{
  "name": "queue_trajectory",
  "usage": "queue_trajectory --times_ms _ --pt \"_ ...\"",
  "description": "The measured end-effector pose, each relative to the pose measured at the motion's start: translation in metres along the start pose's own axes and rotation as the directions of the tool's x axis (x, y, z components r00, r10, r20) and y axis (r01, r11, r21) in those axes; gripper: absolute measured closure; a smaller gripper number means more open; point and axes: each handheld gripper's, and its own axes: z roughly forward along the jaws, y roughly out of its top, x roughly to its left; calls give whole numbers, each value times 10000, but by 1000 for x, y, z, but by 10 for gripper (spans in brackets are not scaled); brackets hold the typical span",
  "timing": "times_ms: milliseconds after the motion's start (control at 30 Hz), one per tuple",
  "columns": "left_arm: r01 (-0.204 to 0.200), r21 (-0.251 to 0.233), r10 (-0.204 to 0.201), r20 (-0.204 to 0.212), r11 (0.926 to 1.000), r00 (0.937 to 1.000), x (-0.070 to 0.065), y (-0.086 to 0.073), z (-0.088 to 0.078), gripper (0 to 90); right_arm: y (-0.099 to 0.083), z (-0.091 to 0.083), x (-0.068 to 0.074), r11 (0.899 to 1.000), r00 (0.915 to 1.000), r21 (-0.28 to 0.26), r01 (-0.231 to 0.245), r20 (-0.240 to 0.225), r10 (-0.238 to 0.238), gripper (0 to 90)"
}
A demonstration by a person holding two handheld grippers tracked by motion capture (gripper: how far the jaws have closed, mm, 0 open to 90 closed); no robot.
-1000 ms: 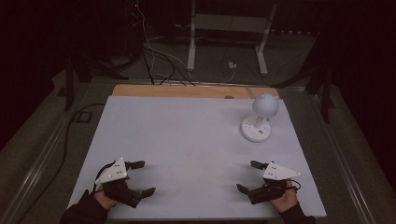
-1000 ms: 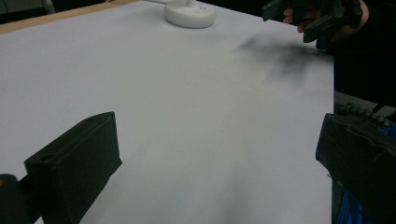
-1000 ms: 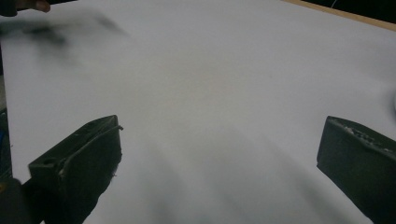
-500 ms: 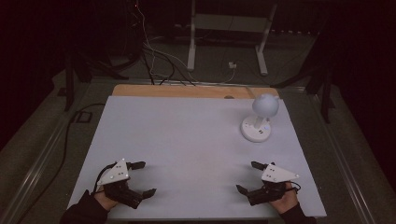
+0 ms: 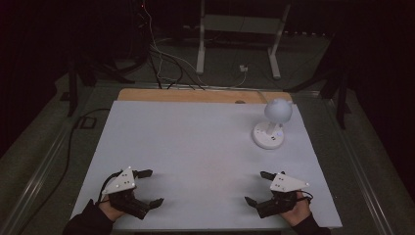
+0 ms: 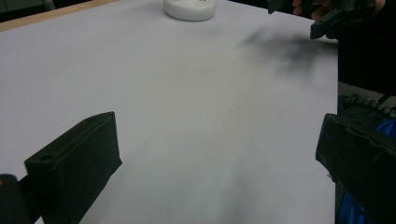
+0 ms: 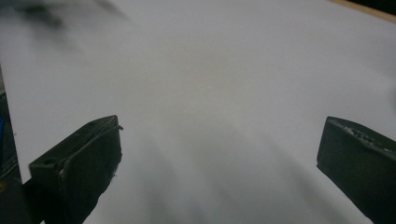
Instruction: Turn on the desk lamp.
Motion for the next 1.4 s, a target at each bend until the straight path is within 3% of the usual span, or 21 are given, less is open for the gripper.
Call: queue_trajectory --times_ms 300,700,1033,1400 --pt "29 9 -29 -14 10000 10000 0 0 1 3 10 -5 1 9994 9992 -144 -312 -235 309 0" --pt "48 -4 -48 -39 10000 10000 0 0 0 3 28 -9 3 9990 9996 -403 -203 -223 194 0" --pt "95 -20 -95 -70 10000 9999 1 0 0 3 40 -8 -1 9969 9997 -755 -228 94 236 0" --pt "147 -49 -148 -60 9999 9999 1 0 0 3 54 -10 -14 9923 9948 -1105 -562 781 651 0"
